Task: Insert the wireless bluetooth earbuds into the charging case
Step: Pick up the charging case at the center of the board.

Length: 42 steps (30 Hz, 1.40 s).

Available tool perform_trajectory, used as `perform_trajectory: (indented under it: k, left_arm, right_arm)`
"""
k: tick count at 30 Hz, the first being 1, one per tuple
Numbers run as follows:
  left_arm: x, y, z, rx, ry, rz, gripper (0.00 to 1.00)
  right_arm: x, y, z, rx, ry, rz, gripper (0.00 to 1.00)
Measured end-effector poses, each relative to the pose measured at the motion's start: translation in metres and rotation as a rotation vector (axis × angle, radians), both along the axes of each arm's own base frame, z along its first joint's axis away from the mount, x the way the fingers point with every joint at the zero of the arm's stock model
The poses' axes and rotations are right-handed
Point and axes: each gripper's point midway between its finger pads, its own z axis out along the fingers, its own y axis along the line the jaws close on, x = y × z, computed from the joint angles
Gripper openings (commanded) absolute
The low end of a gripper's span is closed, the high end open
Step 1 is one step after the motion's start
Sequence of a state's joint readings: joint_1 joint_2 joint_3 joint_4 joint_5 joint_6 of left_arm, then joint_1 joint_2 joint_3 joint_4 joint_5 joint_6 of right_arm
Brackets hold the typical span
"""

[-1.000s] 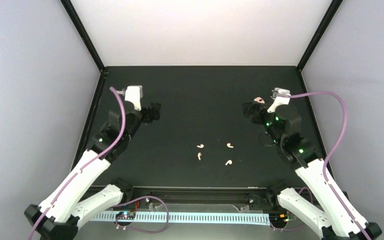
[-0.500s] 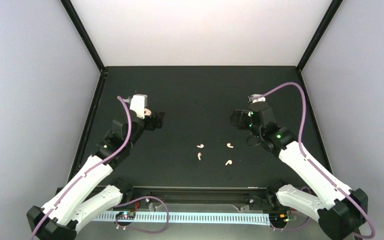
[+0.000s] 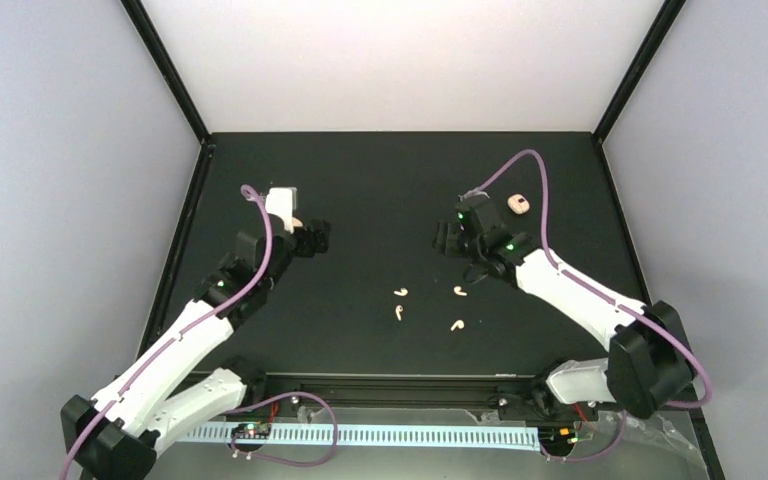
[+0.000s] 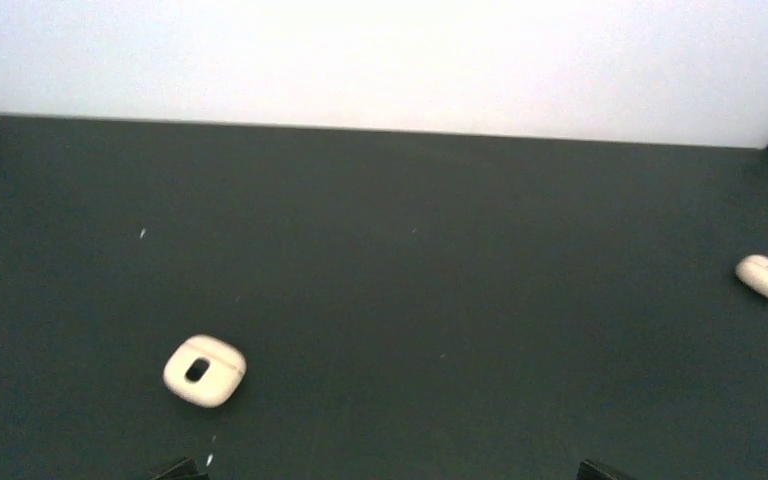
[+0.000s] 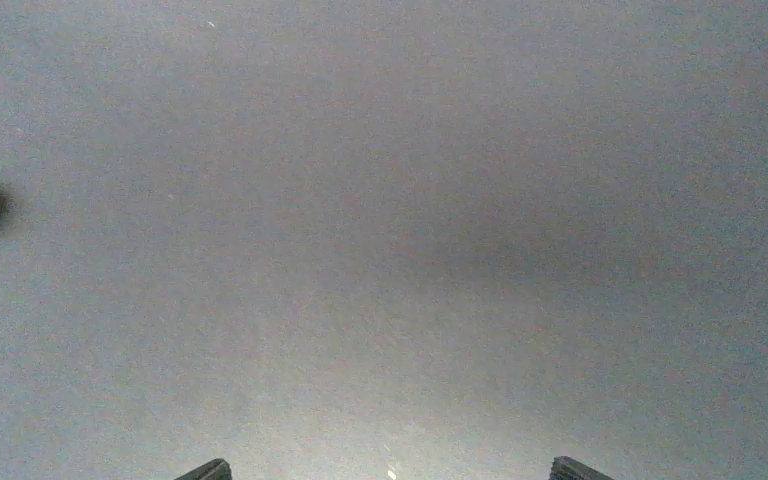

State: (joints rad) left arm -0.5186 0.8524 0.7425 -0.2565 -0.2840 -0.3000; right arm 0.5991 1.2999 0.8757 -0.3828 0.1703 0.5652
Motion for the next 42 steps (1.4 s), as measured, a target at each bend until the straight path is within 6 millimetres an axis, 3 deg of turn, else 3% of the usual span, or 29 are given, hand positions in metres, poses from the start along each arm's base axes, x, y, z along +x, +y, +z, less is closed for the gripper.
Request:
perform_trajectory:
  k: [5, 8, 11, 19, 22, 26, 32, 42]
  left_arm:
    - [0.024, 0.028, -0.028, -0.017, 0.152, 0.148, 0.99]
    - [0.050, 0.059, -0.052, -0.064, 0.273, 0.274, 0.99]
    - [0.065, 0.076, -0.079, -0.095, 0.387, 0.334, 0.99]
    - [0.116, 0.086, -0.137, -0.161, 0.606, 0.344, 0.99]
    - [0.125, 0.088, -0.156, -0.166, 0.647, 0.337, 0.99]
    - [0.130, 0.090, -0.165, -0.160, 0.665, 0.329, 0.99]
    - [0.159, 0.101, -0.173, -0.163, 0.666, 0.332, 0.99]
    - [0.159, 0.101, -0.198, -0.190, 0.716, 0.306, 0.99]
  right_arm:
    - [0.017, 0.022, 0.016, 0.063, -0.027, 0.016, 0.84]
    - [0.018, 0.031, 0.026, 0.094, -0.047, 0.040, 0.85]
    - [0.012, 0.035, 0.031, 0.115, -0.052, 0.064, 0.87]
    - [-0.016, 0.040, 0.053, 0.194, -0.083, 0.140, 0.88]
    - [-0.025, 0.038, 0.063, 0.223, -0.105, 0.159, 0.88]
    - [-0.035, 0.035, 0.077, 0.259, -0.132, 0.179, 0.88]
    - [-0.043, 0.037, 0.089, 0.300, -0.148, 0.209, 0.89]
    - [-0.046, 0.035, 0.088, 0.290, -0.141, 0.214, 0.89]
